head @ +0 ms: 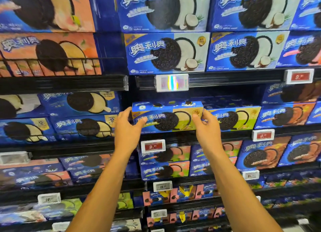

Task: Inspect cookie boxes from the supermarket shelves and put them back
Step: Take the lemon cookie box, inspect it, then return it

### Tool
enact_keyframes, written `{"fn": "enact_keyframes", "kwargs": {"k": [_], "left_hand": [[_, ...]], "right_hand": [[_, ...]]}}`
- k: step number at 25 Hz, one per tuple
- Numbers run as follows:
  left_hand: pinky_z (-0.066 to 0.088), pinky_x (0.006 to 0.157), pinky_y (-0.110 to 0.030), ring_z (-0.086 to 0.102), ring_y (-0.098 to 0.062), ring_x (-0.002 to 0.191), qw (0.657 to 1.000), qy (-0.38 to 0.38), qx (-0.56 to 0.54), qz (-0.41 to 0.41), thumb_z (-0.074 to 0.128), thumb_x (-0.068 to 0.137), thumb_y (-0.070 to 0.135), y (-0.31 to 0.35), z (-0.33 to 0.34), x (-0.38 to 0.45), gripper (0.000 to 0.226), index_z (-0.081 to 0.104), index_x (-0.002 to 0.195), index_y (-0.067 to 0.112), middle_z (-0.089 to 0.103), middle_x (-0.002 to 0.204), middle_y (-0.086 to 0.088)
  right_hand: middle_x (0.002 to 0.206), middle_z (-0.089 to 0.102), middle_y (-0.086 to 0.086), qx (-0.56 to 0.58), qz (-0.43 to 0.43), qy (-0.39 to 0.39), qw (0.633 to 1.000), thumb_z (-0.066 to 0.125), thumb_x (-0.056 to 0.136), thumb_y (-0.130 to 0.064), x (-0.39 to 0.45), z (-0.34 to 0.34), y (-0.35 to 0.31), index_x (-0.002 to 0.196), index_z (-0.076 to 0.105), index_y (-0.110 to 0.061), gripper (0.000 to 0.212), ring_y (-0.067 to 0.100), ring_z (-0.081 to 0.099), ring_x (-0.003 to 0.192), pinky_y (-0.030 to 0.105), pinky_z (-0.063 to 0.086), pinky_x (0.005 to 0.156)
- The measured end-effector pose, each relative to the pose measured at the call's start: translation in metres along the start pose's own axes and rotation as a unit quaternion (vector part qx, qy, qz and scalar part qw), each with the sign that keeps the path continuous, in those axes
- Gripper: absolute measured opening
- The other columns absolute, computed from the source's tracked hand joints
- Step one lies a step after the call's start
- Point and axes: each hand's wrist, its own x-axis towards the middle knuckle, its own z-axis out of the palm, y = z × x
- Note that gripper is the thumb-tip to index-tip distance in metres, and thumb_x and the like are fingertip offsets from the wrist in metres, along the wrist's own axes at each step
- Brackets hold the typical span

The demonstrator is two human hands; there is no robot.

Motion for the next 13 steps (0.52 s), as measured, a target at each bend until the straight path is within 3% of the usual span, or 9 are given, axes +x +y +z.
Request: {"fn": "enact_keyframes", "kwargs": {"k": [3, 6, 8, 10, 13], "left_hand": [[0.044, 0.105, -0.043, 0.053, -0.026, 0.126, 0.999, 0.006, 0.031, 0.024, 0.072, 0.090, 0.026, 0.002, 0.003, 0.010, 0.065, 0.043, 0.147, 0.014, 0.053, 0.136, -0.007], [0.042, 0.101, -0.038, 0.048, -0.025, 0.129, 0.996, -0.012, 0.085, 0.027, 0.070, 0.091, 0.030, -0.007, 0.003, 0.011, 0.072, 0.032, 0.152, 0.026, 0.049, 0.143, -0.005], [0.038, 0.093, -0.033, 0.051, -0.027, 0.124, 0.990, -0.017, 0.134, 0.048, 0.067, 0.093, 0.033, -0.013, 0.003, 0.005, 0.065, 0.037, 0.150, 0.025, 0.054, 0.135, -0.006], [0.043, 0.095, -0.041, 0.054, -0.030, 0.118, 0.983, -0.011, 0.174, 0.065, 0.065, 0.093, 0.036, -0.018, 0.005, 0.004, 0.060, 0.043, 0.147, 0.021, 0.059, 0.127, -0.008], [0.043, 0.100, -0.052, 0.054, -0.031, 0.118, 0.981, -0.005, 0.184, 0.063, 0.064, 0.093, 0.037, -0.021, 0.005, 0.004, 0.060, 0.043, 0.147, 0.019, 0.061, 0.126, -0.009]], "right_hand": [[0.089, 0.058, 0.008, -0.012, 0.005, 0.030, 0.999, 0.052, 0.101, -0.028, -0.002, 0.004, -0.002, 0.081, 0.054, -0.023, 0.021, 0.020, 0.047, 0.073, 0.038, 0.041, 0.069], [0.090, 0.063, -0.023, -0.024, 0.038, 0.063, 0.997, 0.054, 0.100, -0.041, -0.008, 0.012, -0.001, 0.097, 0.057, -0.050, 0.010, 0.006, 0.061, 0.083, 0.028, 0.048, 0.072], [0.103, 0.062, -0.015, -0.031, 0.057, 0.061, 0.996, 0.054, 0.100, -0.043, -0.012, 0.016, 0.005, 0.107, 0.058, -0.039, 0.009, 0.013, 0.063, 0.094, 0.035, 0.049, 0.079], [0.107, 0.057, 0.000, -0.046, 0.060, 0.044, 0.996, 0.053, 0.101, -0.034, -0.012, 0.018, 0.012, 0.096, 0.056, -0.026, 0.009, 0.027, 0.062, 0.090, 0.045, 0.050, 0.081], [0.112, 0.049, 0.003, -0.046, 0.083, 0.021, 0.995, 0.055, 0.095, -0.019, -0.012, 0.022, 0.011, 0.101, 0.046, -0.019, 0.010, 0.028, 0.054, 0.085, 0.038, 0.044, 0.079]]}}
